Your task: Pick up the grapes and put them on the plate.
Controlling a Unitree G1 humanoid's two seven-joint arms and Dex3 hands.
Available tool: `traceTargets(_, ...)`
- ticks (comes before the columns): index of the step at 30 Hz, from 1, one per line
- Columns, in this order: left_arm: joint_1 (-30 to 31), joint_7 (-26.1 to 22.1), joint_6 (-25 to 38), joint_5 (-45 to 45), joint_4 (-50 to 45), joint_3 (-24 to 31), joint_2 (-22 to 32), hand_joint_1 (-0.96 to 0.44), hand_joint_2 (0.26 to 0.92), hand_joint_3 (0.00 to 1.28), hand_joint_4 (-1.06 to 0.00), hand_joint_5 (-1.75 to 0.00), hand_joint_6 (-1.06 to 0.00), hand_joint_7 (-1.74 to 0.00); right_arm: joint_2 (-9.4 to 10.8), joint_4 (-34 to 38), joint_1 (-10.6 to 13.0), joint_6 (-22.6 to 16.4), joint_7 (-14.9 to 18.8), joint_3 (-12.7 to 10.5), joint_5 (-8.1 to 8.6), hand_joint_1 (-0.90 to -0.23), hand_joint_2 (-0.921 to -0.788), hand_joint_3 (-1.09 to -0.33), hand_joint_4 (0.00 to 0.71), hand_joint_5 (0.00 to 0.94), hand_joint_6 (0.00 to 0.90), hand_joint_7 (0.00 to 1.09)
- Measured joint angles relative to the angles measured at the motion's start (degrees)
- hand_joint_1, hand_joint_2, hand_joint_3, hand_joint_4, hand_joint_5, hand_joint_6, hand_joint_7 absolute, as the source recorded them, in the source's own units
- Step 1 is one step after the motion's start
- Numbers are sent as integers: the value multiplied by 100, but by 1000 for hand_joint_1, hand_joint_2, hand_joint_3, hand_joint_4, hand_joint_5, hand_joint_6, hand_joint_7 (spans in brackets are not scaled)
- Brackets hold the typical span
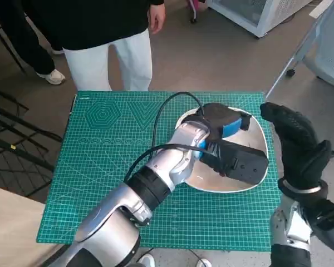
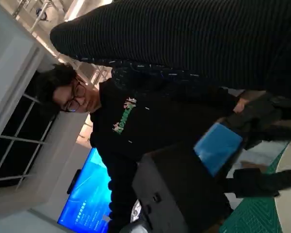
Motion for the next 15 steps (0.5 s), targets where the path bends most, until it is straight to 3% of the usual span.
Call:
traceTargets(7, 438, 481, -298, -76, -713, 160, 401, -597, 921, 57, -48, -3, -208, -5, 5, 10, -6, 11, 0, 47, 2, -554, -921, -673, 165, 2, -1, 341)
traceTargets(15, 1422, 884, -909, -425, -1871, 719, 1242, -597, 921, 137, -73, -10, -230, -13, 9, 10, -9, 25, -11, 74, 1, -547, -921, -669, 167, 2, -1, 345)
